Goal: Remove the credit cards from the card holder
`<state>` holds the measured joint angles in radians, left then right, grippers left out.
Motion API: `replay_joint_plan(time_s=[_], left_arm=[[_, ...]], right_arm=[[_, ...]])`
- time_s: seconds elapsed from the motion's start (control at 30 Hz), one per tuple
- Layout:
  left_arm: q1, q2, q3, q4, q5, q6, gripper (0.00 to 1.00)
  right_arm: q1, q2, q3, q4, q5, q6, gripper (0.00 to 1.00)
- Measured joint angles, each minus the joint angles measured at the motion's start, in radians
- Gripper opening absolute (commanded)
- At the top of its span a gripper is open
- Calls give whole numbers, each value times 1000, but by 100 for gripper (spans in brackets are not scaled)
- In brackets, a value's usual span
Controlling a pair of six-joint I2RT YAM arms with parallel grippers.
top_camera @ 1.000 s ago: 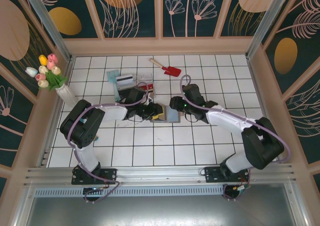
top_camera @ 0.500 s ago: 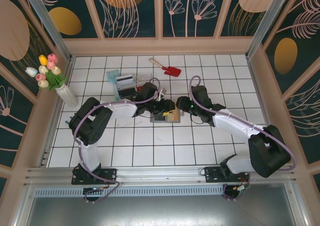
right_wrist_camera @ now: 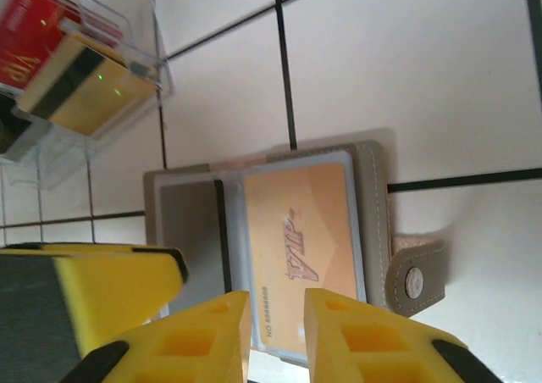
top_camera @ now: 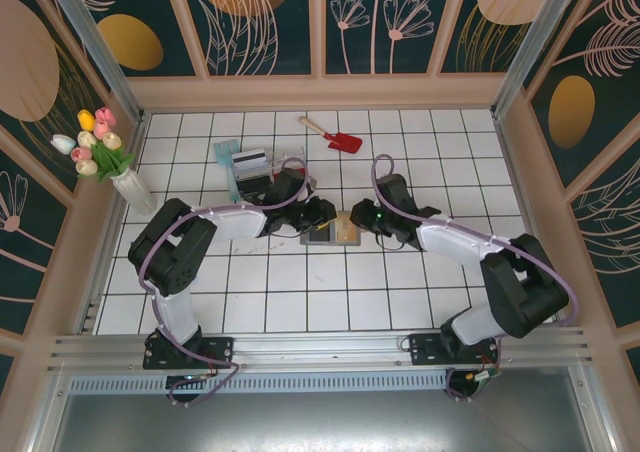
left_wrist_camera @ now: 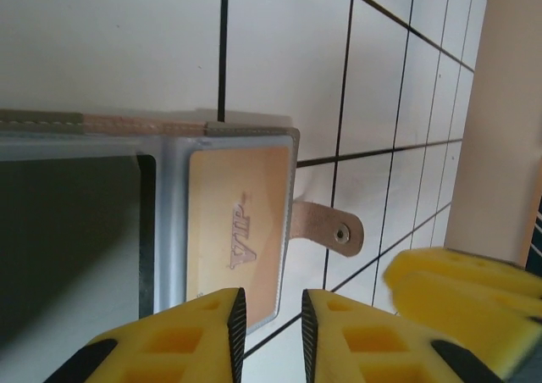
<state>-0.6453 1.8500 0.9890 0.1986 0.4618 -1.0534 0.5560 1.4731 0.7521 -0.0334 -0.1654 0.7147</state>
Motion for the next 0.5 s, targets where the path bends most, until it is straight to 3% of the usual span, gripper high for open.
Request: replay_joint_plan(time_s=[0.5], left_arm=[[-18,89,78,-72,0,1,28]], right_arm=[[0,131,6,-1,-14,5,14]])
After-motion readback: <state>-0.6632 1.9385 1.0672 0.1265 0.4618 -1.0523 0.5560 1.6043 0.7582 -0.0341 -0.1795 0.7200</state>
